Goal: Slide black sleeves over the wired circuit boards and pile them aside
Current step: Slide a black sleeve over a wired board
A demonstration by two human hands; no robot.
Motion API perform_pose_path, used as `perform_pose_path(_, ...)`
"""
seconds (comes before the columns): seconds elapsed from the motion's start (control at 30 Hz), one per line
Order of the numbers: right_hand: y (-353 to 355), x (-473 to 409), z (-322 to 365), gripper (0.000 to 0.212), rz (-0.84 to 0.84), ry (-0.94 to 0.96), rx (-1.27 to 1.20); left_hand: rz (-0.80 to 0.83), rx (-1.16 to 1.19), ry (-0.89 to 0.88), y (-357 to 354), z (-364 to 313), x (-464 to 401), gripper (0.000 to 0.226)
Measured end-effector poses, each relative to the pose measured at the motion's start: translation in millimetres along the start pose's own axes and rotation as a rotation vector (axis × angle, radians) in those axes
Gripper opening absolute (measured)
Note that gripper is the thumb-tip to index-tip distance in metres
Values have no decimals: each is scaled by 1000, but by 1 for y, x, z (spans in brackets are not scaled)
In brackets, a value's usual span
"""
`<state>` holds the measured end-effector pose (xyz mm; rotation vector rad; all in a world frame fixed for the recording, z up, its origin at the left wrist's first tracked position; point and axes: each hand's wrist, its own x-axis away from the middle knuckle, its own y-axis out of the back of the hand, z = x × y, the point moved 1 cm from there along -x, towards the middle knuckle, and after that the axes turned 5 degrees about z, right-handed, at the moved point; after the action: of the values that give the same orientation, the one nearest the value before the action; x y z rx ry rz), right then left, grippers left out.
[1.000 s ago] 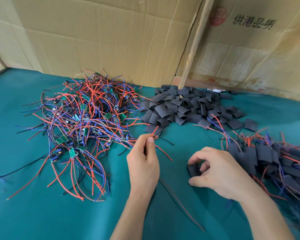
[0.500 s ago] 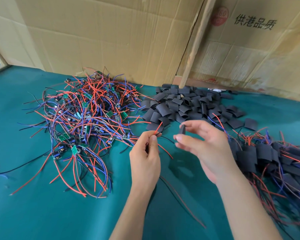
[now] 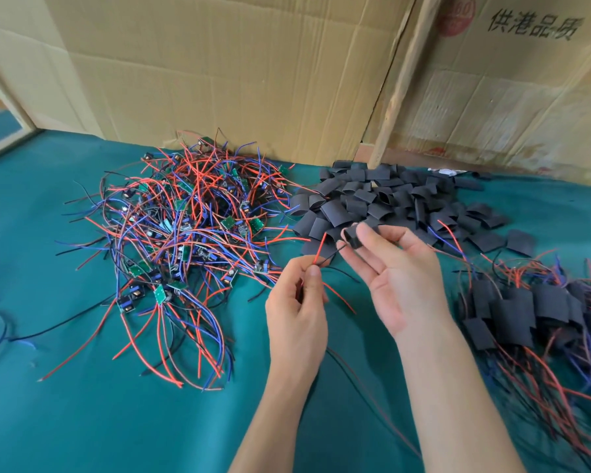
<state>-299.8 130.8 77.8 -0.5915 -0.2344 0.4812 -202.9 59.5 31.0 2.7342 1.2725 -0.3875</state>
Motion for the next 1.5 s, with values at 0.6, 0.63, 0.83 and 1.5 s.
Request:
perform_pose_path(0.6,4,6,-2,26,-74,6,145,47,-104,-46,-4,-1,6,19)
perform_pose_path(0.63,5,6,-3,26,-81,4,121,46,-113,-52,-4,-1,7,19)
perform_pose_path(0.83,5,6,-4,27,-70,-5,97,41,-114,-43,-5,0,6,17)
perform_pose_path(1.5,11,7,-6,38,107,12,399,42,-47,53,-2,2,6,14)
